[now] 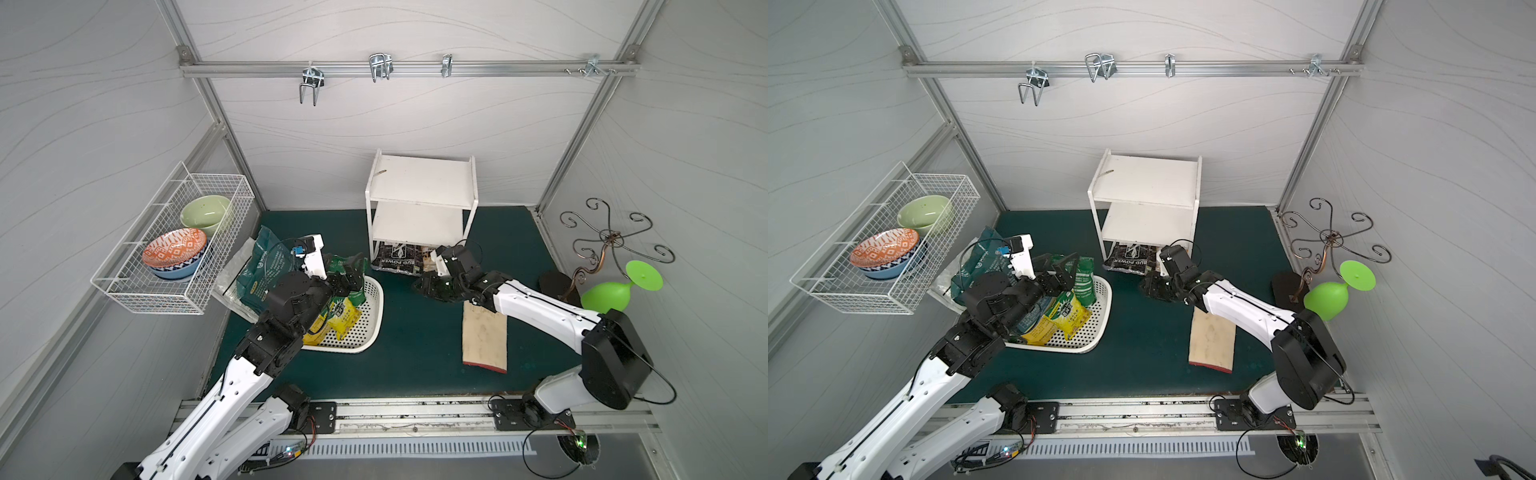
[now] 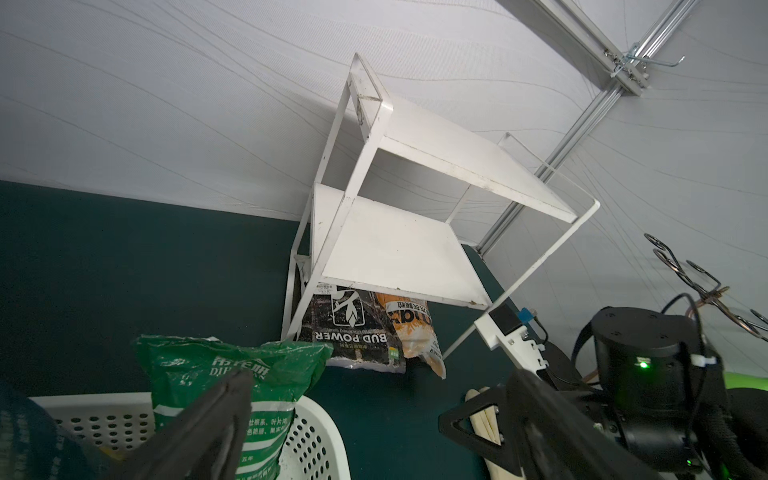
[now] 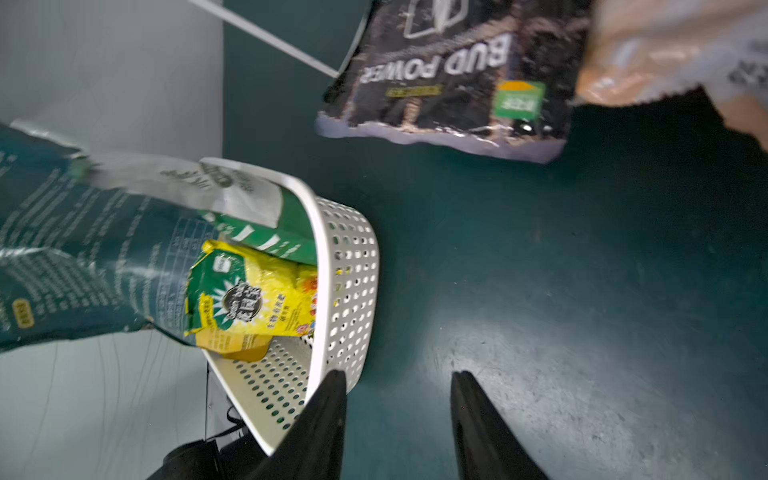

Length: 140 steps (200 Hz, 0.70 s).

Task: Take down the fertilizer bag from the shelf
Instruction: Pick up the fertilizer bag from the shelf.

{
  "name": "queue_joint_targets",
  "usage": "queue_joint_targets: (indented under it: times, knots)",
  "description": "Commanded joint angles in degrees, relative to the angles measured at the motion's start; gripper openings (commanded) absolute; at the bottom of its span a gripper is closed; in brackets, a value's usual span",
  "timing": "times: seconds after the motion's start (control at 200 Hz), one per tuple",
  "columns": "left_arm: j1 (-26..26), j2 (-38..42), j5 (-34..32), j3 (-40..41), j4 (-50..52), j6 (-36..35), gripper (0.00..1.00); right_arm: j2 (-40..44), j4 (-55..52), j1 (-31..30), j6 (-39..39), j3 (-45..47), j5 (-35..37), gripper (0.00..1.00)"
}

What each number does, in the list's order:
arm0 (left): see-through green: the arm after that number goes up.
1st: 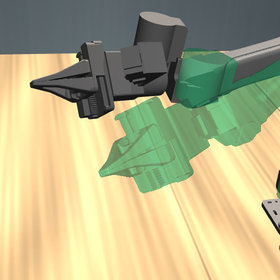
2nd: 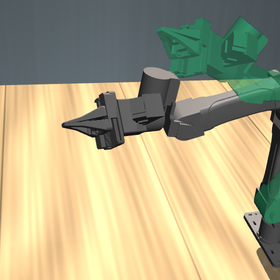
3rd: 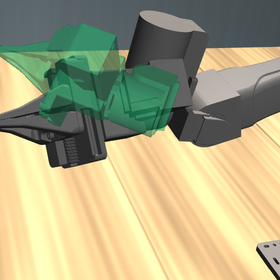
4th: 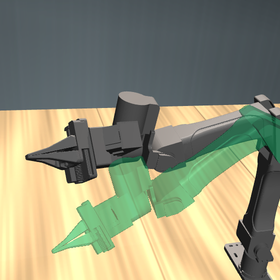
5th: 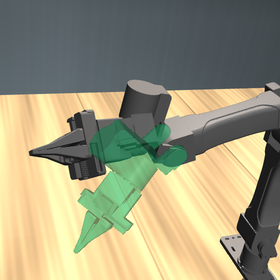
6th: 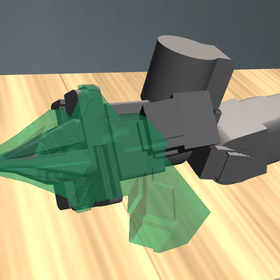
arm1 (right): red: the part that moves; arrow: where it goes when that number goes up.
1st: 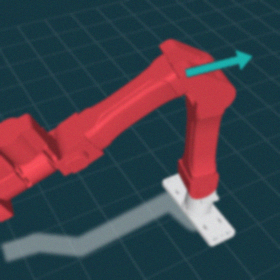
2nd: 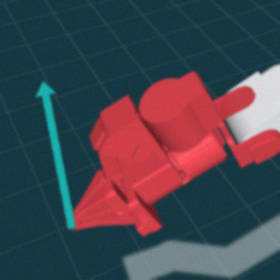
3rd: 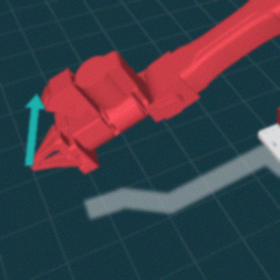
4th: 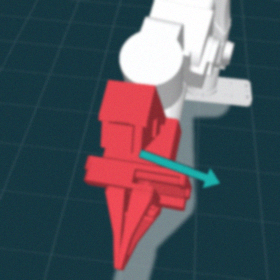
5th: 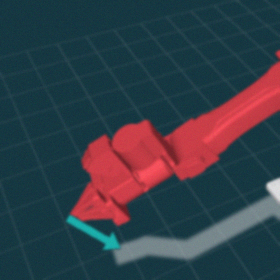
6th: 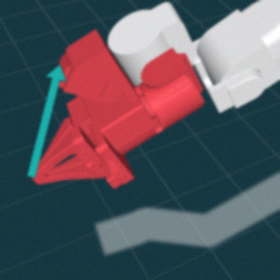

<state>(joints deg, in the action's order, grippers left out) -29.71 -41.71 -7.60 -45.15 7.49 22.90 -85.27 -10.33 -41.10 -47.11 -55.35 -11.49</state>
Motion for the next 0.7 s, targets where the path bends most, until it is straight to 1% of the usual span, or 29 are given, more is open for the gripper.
queue_joint_targets:
  times: [0.0, 0.07, 0.125, 0.305, 0.525, 0.695]
  knots:
    - [0.3, 0.2, 2.5, 0.5, -3.5, 0.7, 0.99, -2.1, 6.8, -0.1, -7.1, -0.7, 0.8, 0.56]
    - [0.2, 0.4, 2.9, 1.1, -3.6, 0.6, 0.99, -4.1, 9.5, 0.0, -9.8, -0.7, 0.5, 0.66]
    - [0.3, 0.7, 3.1, 1.4, -3.5, 0.5, 0.99, -5.6, 11.9, -0.1, -11.8, -0.5, 0.8, 0.70]
    - [0.2, 1.2, 3.5, 2.7, -3.6, 0.7, 0.99, -10.2, 17.8, -0.3, -17.0, -1.4, 3.8, 0.71]
    - [0.2, 1.3, 3.6, 3.2, -3.6, 0.0, 0.99, -15.3, 24.7, -2.0, -21.9, -3.5, 9.5, 0.71]
    - [0.2, 2.5, 2.7, 4.0, -2.9, -0.8, 0.99, -18.7, 25.9, -3.7, -23.5, -6.5, 15.8, 0.71]
